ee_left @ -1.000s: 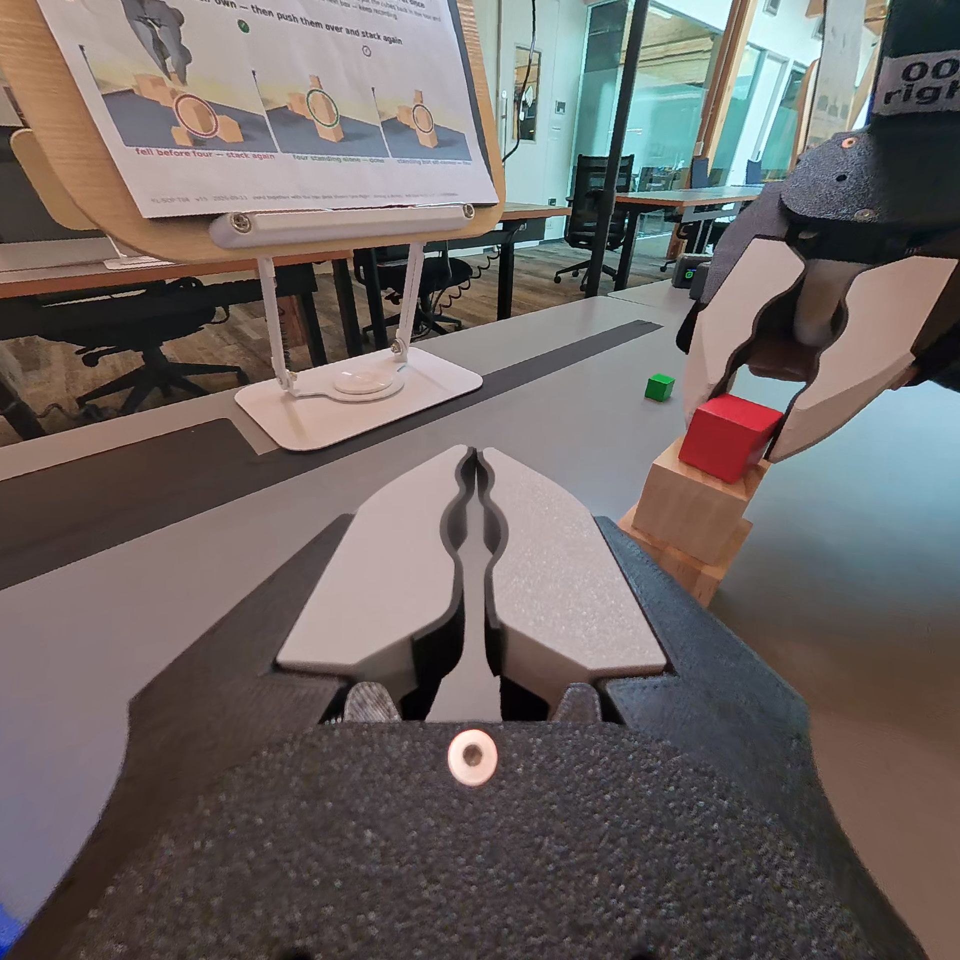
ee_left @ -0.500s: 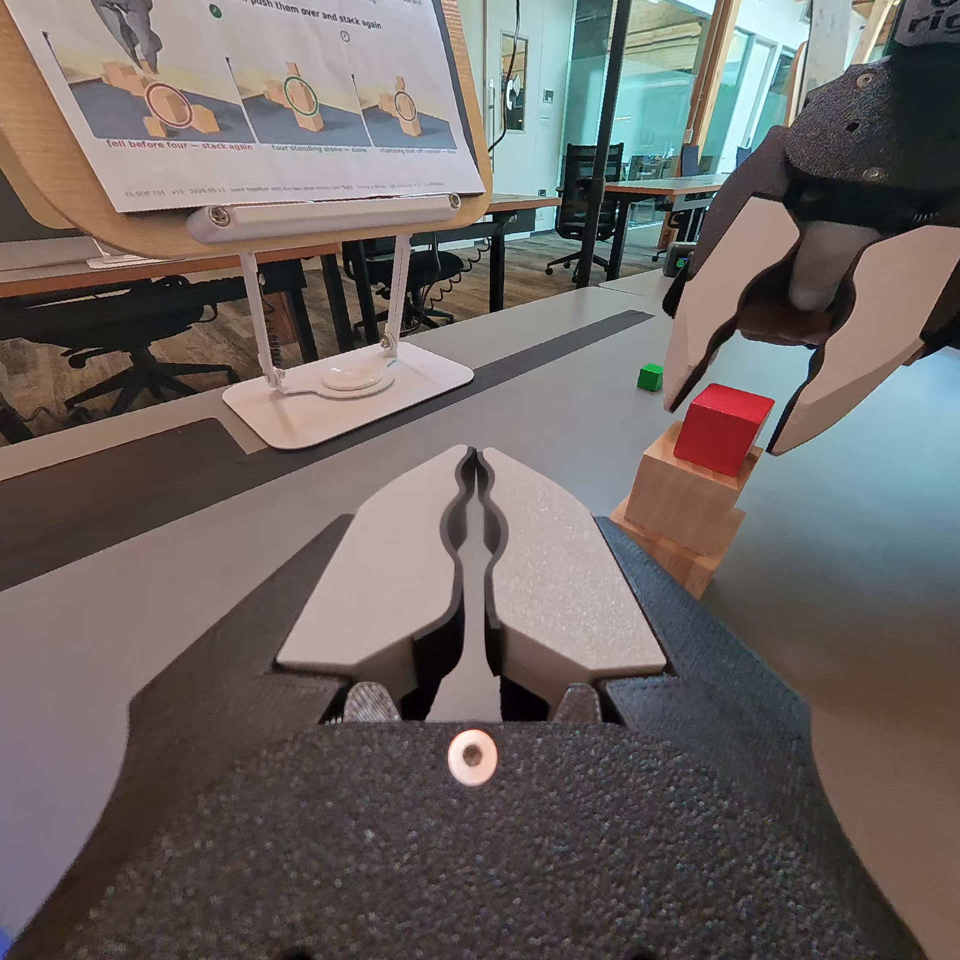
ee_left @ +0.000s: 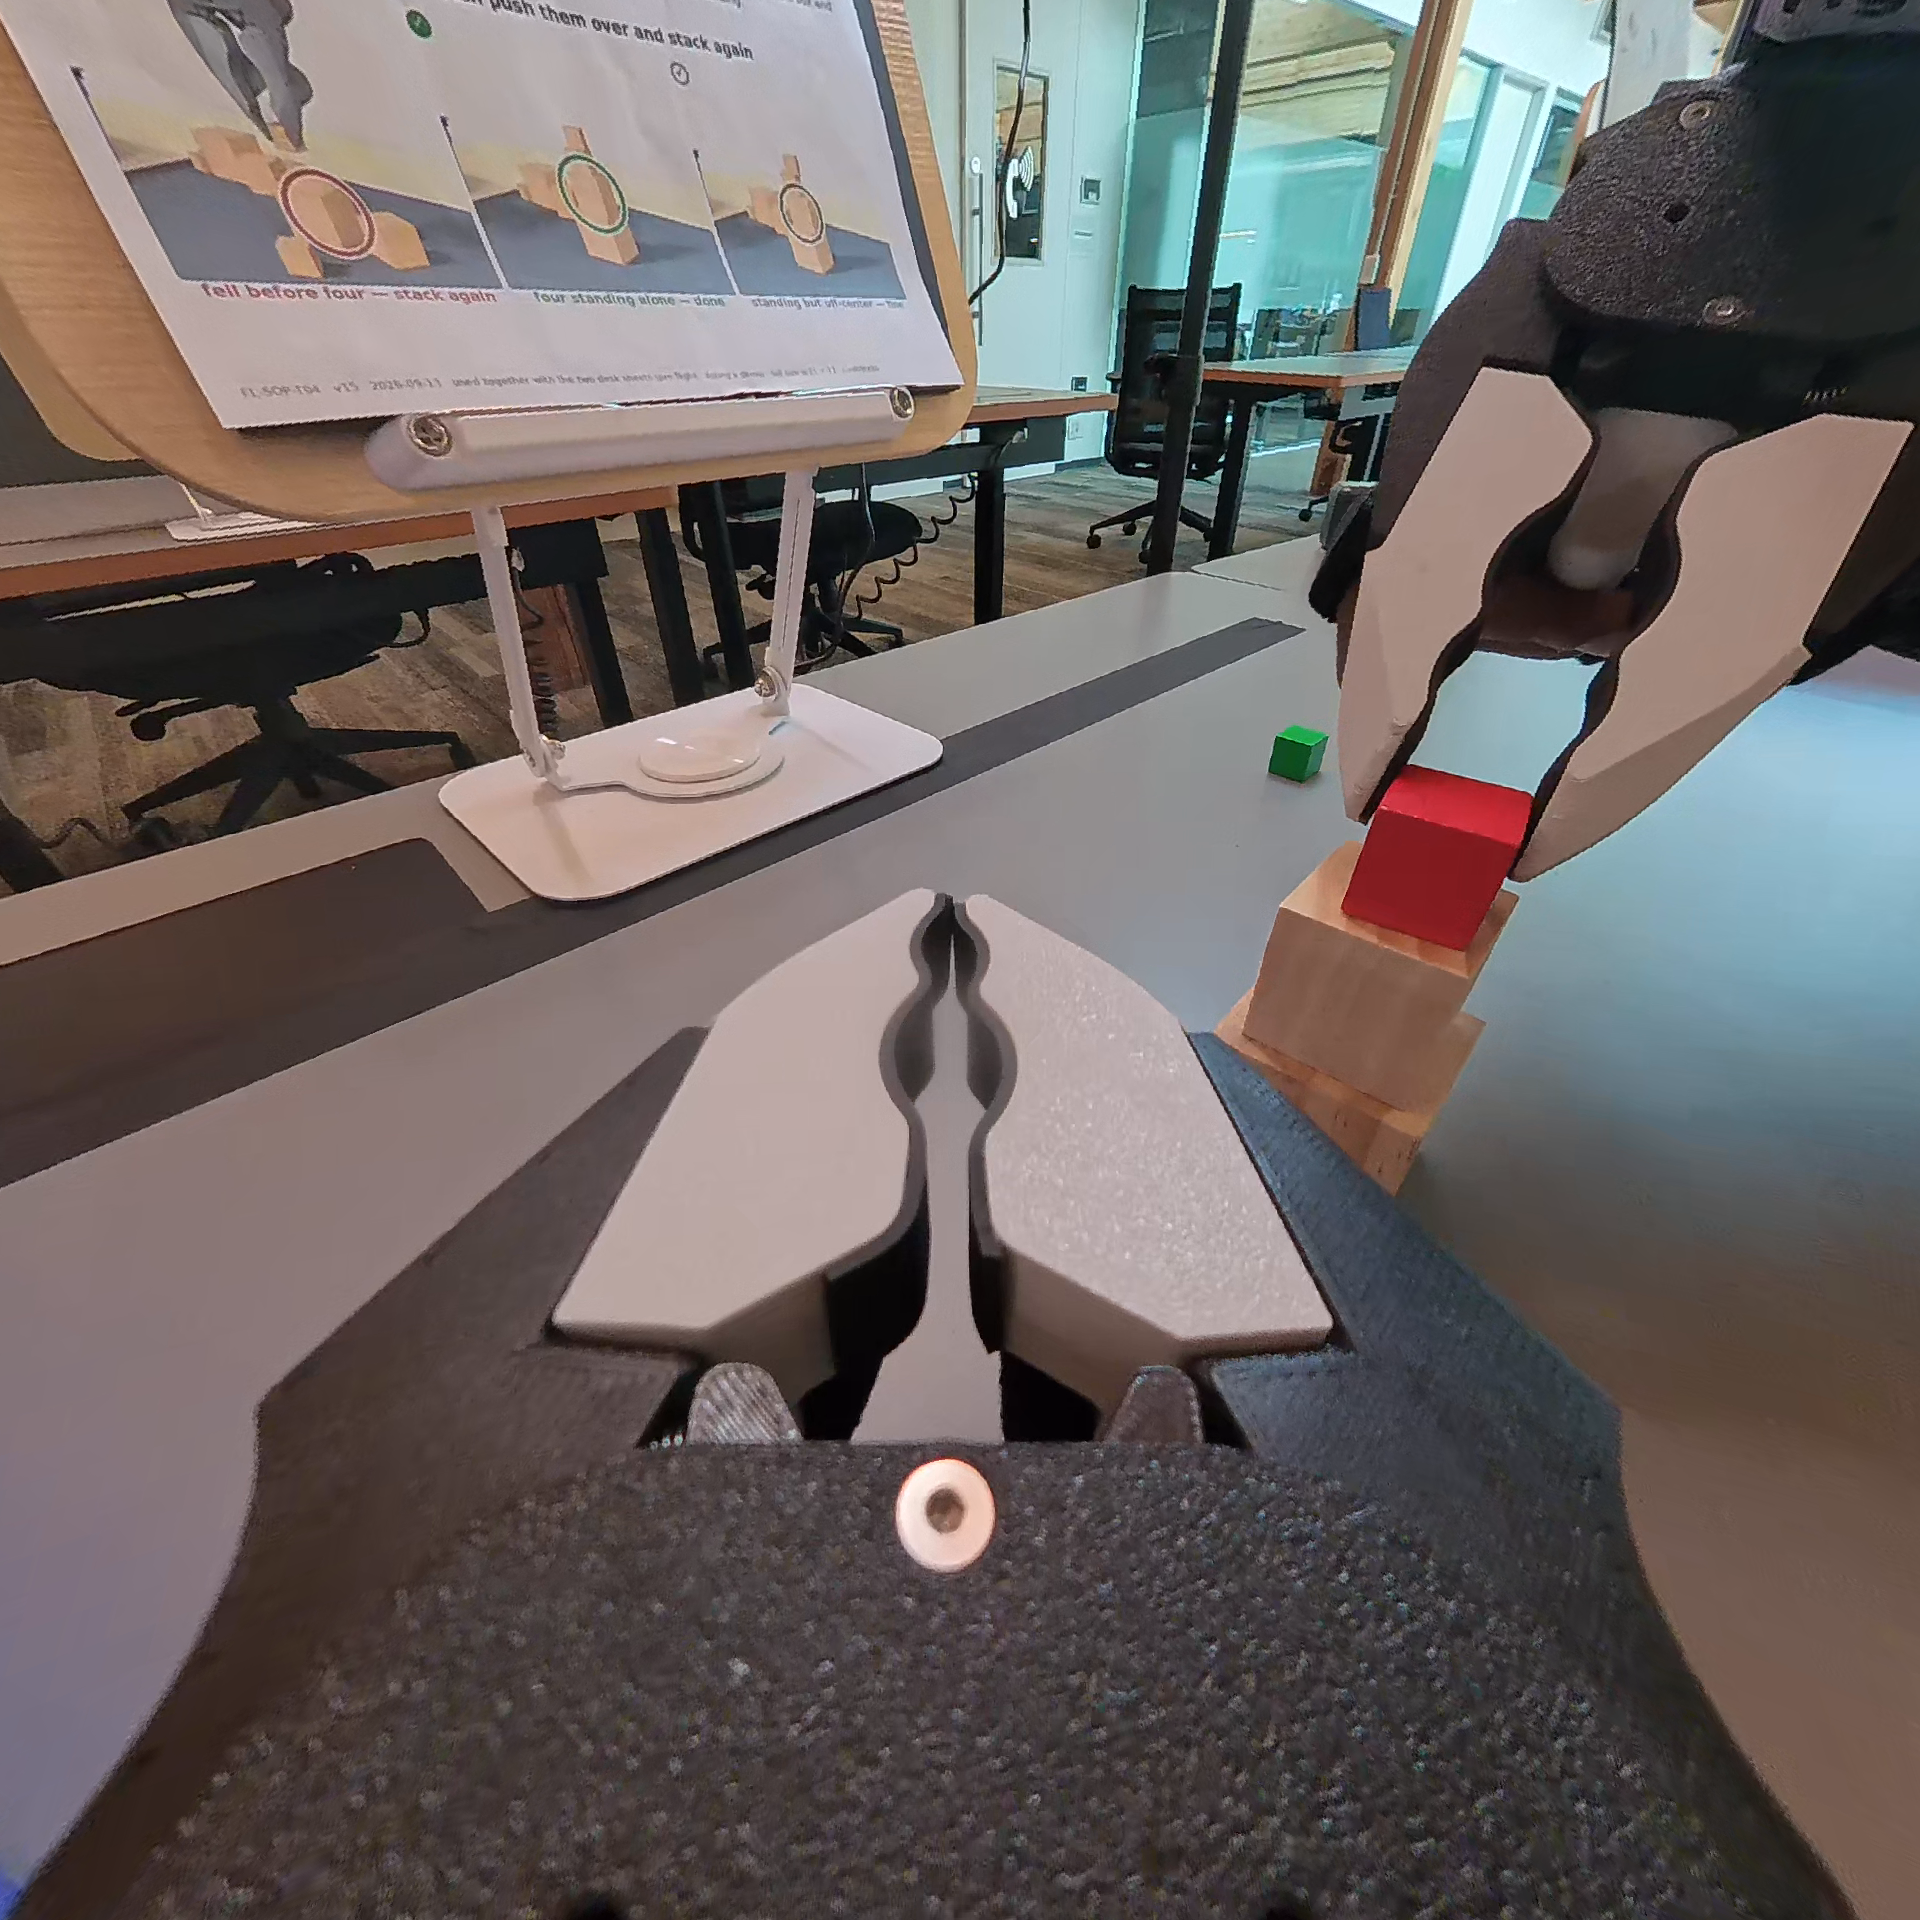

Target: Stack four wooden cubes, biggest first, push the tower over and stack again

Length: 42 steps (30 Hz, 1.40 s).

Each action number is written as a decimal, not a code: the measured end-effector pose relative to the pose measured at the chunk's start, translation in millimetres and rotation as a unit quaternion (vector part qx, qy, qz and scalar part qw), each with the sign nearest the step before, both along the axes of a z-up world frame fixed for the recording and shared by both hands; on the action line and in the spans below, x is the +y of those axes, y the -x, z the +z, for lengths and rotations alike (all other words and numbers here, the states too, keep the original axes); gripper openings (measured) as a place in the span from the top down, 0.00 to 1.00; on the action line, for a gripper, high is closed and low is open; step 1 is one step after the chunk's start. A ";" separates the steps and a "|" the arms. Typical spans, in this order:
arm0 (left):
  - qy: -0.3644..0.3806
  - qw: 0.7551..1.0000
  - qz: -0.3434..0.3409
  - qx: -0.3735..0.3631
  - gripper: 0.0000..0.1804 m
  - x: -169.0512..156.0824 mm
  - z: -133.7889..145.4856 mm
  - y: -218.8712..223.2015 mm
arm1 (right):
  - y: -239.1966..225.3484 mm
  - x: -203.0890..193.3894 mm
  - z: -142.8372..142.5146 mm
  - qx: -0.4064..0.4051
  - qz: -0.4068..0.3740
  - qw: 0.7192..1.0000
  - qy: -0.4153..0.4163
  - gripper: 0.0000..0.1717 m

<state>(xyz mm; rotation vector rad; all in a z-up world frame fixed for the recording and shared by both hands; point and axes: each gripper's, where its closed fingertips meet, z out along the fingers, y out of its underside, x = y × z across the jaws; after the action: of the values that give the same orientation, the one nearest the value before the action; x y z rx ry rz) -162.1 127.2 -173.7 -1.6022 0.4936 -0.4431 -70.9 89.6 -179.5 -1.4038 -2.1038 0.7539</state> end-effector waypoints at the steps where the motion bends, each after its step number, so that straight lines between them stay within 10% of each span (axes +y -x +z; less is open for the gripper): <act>1: 0.001 1.000 0.000 0.000 1.00 0.0 -0.2 -0.2 | 0.1 -0.1 -0.1 0.000 0.004 1.000 0.000 0.84; 36: 0.000 1.000 -0.004 -0.003 1.00 -0.6 1.2 -1.7 | 3.0 1.7 1.4 -0.006 -0.063 0.998 -0.027 0.81; 42: -0.003 1.000 -0.003 -0.005 1.00 -0.9 2.7 -1.1 | -18.6 33.4 51.4 0.101 -0.148 0.984 -0.001 0.76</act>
<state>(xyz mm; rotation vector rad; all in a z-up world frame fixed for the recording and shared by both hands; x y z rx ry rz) -161.0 126.3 -171.0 -1.5929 0.4921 -0.4538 -52.3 123.0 -128.1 -1.5252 -1.6941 0.7371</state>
